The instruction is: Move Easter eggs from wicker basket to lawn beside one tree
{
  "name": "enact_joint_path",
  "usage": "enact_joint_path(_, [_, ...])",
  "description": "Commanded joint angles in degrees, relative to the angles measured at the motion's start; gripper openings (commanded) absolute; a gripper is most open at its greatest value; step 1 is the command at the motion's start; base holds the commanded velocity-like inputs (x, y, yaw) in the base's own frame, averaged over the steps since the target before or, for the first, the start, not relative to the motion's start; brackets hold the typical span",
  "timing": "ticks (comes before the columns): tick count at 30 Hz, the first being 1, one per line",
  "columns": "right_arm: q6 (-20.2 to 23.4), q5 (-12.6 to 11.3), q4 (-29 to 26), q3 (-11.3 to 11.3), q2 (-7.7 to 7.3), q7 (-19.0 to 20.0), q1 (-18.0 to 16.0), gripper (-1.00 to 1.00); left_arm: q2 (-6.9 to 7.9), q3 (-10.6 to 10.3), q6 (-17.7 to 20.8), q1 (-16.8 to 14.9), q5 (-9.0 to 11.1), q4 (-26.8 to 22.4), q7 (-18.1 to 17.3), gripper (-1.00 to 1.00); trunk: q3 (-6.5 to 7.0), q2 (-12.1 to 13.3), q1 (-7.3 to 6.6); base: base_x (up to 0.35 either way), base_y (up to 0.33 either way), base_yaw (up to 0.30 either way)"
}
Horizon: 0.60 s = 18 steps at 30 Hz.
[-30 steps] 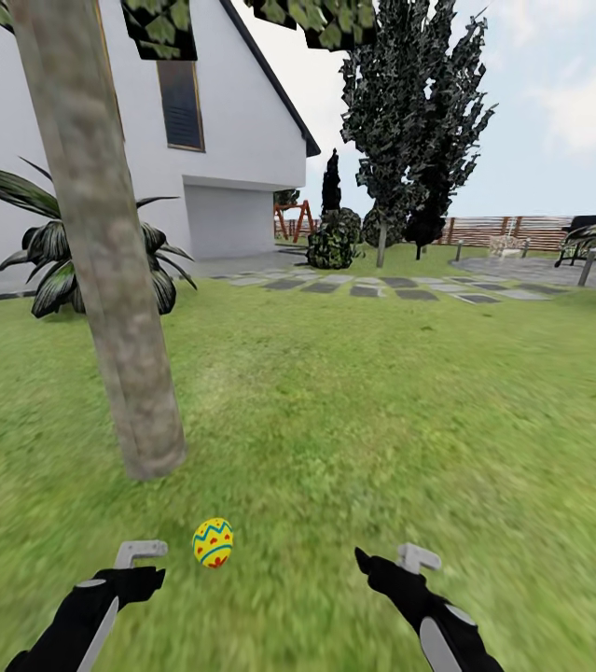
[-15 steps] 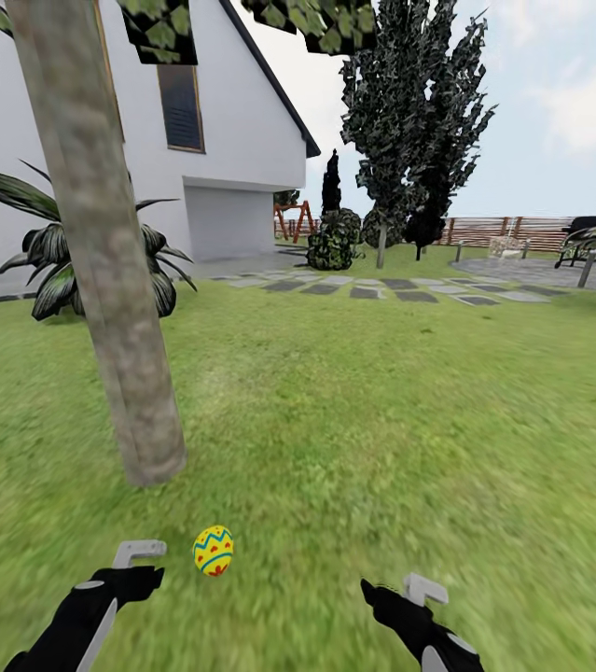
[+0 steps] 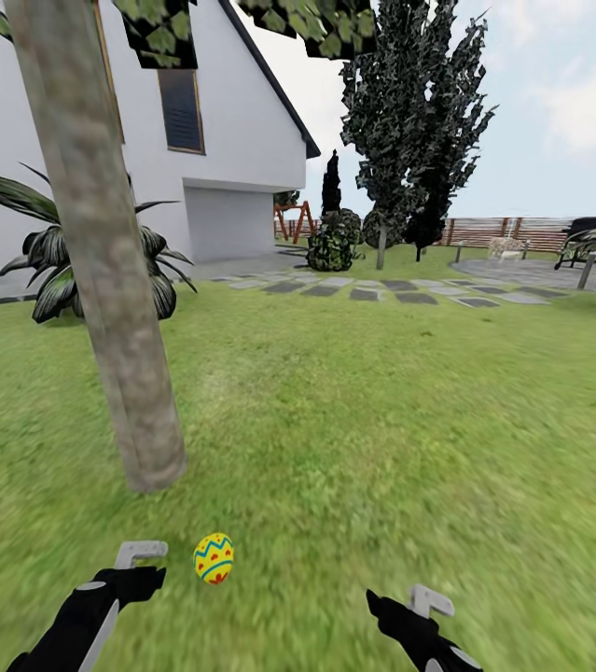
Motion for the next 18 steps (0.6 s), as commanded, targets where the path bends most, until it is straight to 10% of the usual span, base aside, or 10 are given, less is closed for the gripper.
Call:
enact_joint_path(1, [0.17,-0.36,-0.08,0.07,-0.07,-0.24,-0.02,1.0,-0.01,0.03,0.3,-0.02,-0.1,-0.07,-0.1,1.0,0.12,0.39,-0.23,0.0,0.0,0.0])
enact_joint_path(18, [-0.05,-0.47,2.4,-0.13,-0.67,-0.24,-0.02,1.0,0.07,-0.03,0.3,-0.02,-0.22,0.13,0.54,1.0,3.21,7.21,-3.97,0.0,0.0,0.119])
